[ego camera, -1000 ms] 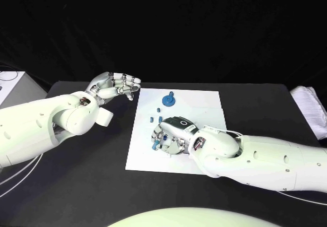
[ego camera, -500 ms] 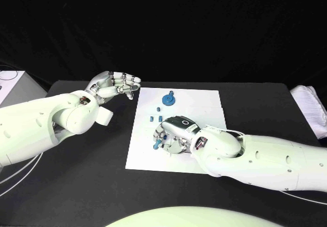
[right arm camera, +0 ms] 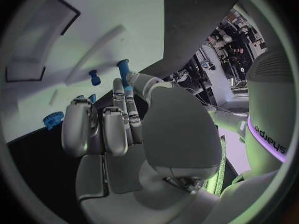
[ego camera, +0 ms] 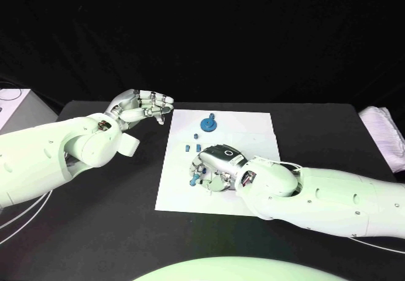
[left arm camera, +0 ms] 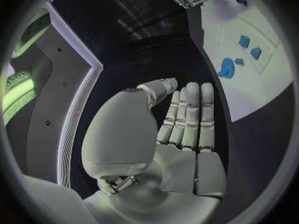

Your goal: Assemble the parts on the task board

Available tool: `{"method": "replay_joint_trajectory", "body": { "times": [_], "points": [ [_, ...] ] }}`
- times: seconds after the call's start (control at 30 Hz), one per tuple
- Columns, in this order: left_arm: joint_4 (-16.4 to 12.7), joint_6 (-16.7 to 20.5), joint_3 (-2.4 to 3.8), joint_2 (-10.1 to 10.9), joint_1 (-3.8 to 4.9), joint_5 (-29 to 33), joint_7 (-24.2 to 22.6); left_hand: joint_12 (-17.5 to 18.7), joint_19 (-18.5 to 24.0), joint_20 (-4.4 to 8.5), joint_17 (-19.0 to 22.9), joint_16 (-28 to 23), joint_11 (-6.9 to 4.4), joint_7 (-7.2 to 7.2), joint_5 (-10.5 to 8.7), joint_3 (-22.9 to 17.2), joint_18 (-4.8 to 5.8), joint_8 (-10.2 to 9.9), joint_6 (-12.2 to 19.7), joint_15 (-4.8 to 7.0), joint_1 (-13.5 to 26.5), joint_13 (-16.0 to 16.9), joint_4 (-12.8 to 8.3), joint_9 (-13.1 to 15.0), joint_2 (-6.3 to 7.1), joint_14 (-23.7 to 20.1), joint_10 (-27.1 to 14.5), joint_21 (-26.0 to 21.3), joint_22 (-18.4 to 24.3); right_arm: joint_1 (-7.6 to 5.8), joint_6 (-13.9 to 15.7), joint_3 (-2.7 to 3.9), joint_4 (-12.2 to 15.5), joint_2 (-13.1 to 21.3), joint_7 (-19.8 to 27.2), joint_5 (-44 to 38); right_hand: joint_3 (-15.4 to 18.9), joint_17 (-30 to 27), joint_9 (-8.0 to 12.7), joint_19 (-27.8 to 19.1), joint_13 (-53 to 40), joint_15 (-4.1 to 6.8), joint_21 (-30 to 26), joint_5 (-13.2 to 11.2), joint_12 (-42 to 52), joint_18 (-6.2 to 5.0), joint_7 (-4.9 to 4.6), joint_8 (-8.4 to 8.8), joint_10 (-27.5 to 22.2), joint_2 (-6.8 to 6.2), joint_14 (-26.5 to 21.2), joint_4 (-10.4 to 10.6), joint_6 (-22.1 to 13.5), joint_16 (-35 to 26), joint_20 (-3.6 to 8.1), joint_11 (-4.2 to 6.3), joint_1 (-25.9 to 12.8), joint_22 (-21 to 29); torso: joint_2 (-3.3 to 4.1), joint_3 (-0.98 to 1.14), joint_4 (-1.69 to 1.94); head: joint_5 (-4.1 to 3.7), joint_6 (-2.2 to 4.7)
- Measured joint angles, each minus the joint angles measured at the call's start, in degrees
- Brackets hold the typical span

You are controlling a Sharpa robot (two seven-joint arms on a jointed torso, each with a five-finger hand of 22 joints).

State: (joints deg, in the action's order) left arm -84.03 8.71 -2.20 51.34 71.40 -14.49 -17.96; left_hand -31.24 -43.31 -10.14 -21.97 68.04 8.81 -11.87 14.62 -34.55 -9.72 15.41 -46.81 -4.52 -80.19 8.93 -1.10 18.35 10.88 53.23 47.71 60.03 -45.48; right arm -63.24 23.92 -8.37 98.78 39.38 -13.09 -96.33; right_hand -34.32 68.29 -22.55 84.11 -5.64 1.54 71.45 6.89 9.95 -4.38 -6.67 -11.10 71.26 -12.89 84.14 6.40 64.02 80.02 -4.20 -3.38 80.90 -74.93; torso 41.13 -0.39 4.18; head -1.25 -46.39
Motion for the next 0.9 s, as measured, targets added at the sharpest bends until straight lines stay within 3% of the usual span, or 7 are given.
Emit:
{"method": "replay_joint_trajectory", "body": {
  "times": [0.23,0.4,0.63,0.77,0.9],
  "points": [
    [0.0,0.0,0.0,0.0,0.0,0.0,0.0,0.0,0.0,0.0,0.0,0.0,0.0,0.0,0.0,0.0,0.0,0.0,0.0,0.0,0.0,0.0,0.0,0.0,0.0,0.0,0.0,0.0,0.0,-0.06,-1.1,-0.27,-0.7,-1.0,-0.1,-0.3,0.0,-0.5,-0.1,0.0,-0.2,0.0,-0.8,0.0,-0.4,0.0,-0.23,0.03,0.0,0.12,0.0,-0.3,-0.2,-0.2,0.0,-0.01,-0.1,0.0,0.01,-0.02,0.01,-0.04,-0.09],
    [0.0,0.0,0.0,0.0,0.0,0.0,0.1,0.0,0.0,0.0,0.0,0.0,0.0,0.0,0.0,0.1,0.0,0.2,0.0,0.0,0.1,-0.1,0.1,-0.1,-0.1,0.0,0.0,-0.2,0.0,-0.12,-1.6,-0.46,-1.2,-1.6,0.0,-0.5,-0.1,0.3,-0.4,0.0,-0.4,0.0,-1.8,0.4,-1.6,0.0,-0.53,0.7,0.3,-0.42,0.0,-0.6,-1.9,-0.2,0.0,0.08,-2.6,0.0,0.04,-0.04,0.03,-0.05,-0.23],
    [-0.1,0.0,0.0,0.1,0.0,0.0,0.1,0.0,0.0,0.0,0.1,0.0,0.0,0.0,0.0,0.2,0.0,0.2,0.0,0.0,0.2,-0.1,0.2,-0.1,-0.23,0.0,0.0,-0.2,0.1,0.11,-1.3,-0.73,-1.2,-1.4,0.2,-0.7,1.0,-0.3,0.1,-0.1,-0.1,-0.93,-4.4,1.0,-2.8,-0.01,-1.29,1.66,-4.7,-2.27,-0.1,-1.4,-4.4,-0.2,-0.54,-1.15,-4.0,0.0,0.04,-0.05,0.03,-0.07,-0.28],
    [-0.1,0.0,0.0,0.1,0.0,0.0,0.1,0.0,0.0,0.0,0.1,0.0,0.0,0.0,0.0,0.2,0.0,0.2,0.0,0.0,0.2,-0.1,0.2,-0.1,-0.23,0.0,0.0,-0.2,0.1,0.36,-0.8,-0.88,-1.0,-1.2,0.1,-0.7,2.1,-1.4,0.4,-0.6,-0.2,-1.54,-5.9,1.4,-2.6,-0.01,-1.53,2.72,-7.6,-2.6,-0.1,-1.8,-6.6,-0.8,-1.05,-1.62,-4.2,0.0,0.03,-0.03,0.03,-0.08,-0.29],
    [-0.1,0.0,0.0,0.1,0.0,0.0,0.2,0.0,0.0,0.0,0.1,0.0,0.0,0.0,0.0,0.2,0.0,0.2,0.0,0.0,0.2,-0.2,0.2,-0.1,-0.23,0.0,-0.4,-0.2,0.1,0.41,0.2,-0.88,-0.7,-0.8,-0.1,-0.8,5.3,-2.3,0.7,-1.0,-1.0,-1.86,-7.5,5.4,-0.2,-0.01,-1.91,3.64,-10.8,-2.96,-0.2,-2.2,-8.6,-0.9,-1.46,-2.02,-4.6,0.0,0.01,-0.02,0.0,-0.13,-0.29]
  ]
}}
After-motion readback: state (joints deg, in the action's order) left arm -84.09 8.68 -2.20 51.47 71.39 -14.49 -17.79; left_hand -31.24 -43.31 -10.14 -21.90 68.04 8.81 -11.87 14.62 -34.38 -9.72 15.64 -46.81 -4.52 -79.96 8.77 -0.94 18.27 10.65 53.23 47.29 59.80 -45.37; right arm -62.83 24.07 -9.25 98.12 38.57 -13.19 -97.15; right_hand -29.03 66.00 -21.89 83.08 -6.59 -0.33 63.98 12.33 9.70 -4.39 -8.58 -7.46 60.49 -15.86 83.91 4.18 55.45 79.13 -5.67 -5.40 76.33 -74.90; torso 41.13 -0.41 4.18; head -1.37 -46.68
